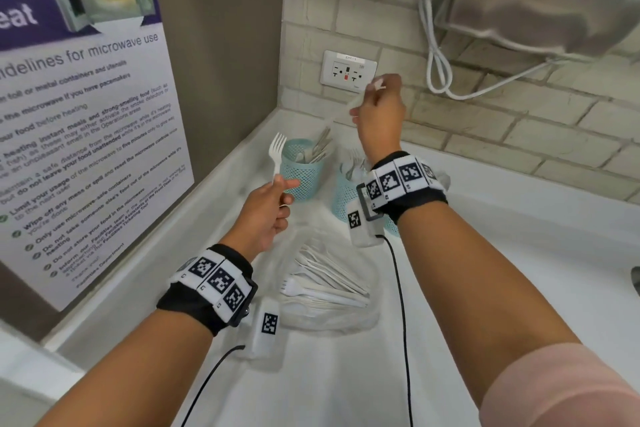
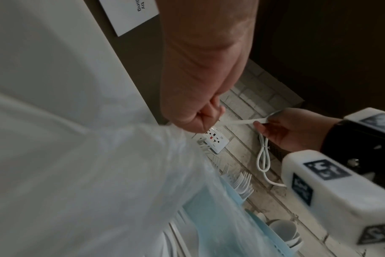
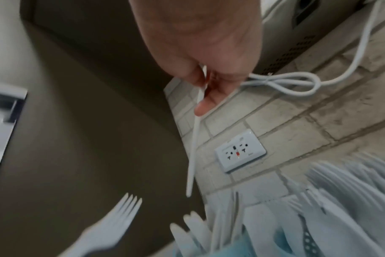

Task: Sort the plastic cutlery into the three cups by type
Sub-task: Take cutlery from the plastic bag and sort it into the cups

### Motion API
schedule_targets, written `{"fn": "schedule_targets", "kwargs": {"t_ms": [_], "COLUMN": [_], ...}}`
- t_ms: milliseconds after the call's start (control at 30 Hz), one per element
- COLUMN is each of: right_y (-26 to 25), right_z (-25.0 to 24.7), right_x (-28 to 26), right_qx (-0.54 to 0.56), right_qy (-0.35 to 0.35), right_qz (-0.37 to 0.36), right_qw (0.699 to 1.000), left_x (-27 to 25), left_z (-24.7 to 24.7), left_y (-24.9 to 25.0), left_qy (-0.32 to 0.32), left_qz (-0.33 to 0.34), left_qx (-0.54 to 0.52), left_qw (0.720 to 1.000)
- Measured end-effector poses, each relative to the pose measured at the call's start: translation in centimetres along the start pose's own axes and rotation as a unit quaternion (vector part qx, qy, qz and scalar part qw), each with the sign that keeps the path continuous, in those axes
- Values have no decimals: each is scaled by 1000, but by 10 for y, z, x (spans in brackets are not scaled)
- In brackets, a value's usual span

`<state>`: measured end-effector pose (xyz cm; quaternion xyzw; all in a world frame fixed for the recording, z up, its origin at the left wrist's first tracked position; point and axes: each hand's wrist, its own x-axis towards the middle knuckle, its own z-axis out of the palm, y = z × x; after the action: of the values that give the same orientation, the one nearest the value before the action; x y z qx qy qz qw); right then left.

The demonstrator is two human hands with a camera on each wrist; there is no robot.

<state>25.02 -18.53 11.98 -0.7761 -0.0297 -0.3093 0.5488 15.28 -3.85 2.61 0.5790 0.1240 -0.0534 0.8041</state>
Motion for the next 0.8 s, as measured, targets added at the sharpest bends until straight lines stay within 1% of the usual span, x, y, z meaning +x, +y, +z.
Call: {"fn": "schedule_targets", "kwargs": {"t_ms": [67,133,167,233,267,300,333,367,400,433,467,500,533,567,600,633,667,700,733,800], "right_y": [8,18,25,38,43,48,49,48,45,40,34,27,20,14,11,10,10,11,10,11], "right_z": [16,30,35,45,48,49,48,48,46,44,42,38,33,27,20,13,6,0,-7,-21], "right_x": [-6,-13,-16,-21,-24,-26,-28,-28,-29,-28,-28,-27,-27,-26,-26,-25,-23,-19,-16,-5], "right_qx": [-77,-172,-231,-355,-406,-441,-457,-454,-430,-383,-313,-233,-170,-136,-119,-104,-91,-86,-85,-86], "right_qy": [-39,-101,-137,-217,-255,-280,-291,-288,-273,-262,-265,-285,-318,-355,-382,-393,-386,-365,-330,-210], "right_qz": [-63,-106,-125,-143,-136,-125,-118,-117,-125,-131,-121,-92,-51,-13,12,23,28,33,38,40], "right_qw": [994,974,955,898,867,843,832,835,851,876,904,925,931,925,916,914,917,926,939,973], "left_x": [1,1,0,-1,-2,-3,-3,-3,-3,-3,-2,-2,-2,-1,1,2,2,2,2,4], "left_z": [0,-1,-1,-4,-5,-5,-6,-7,-7,-7,-5,-2,2,6,11,15,19,23,27,28], "left_y": [1,1,1,2,2,3,3,4,4,4,4,5,5,5,6,6,7,8,9,9], "left_qy": [3,7,9,7,4,1,-1,-1,-3,-6,-12,-19,-27,-36,-45,-52,-55,-53,-45,-19], "left_qz": [-10,-21,-25,-25,-22,-18,-12,-6,1,8,14,21,28,33,38,42,46,50,54,62], "left_qx": [-3,-10,-13,-13,-8,0,10,21,32,42,51,57,58,56,54,53,55,62,80,167], "left_qw": [1000,1000,1000,1000,1000,1000,1000,1000,999,999,999,998,998,997,997,996,996,995,994,984]}}
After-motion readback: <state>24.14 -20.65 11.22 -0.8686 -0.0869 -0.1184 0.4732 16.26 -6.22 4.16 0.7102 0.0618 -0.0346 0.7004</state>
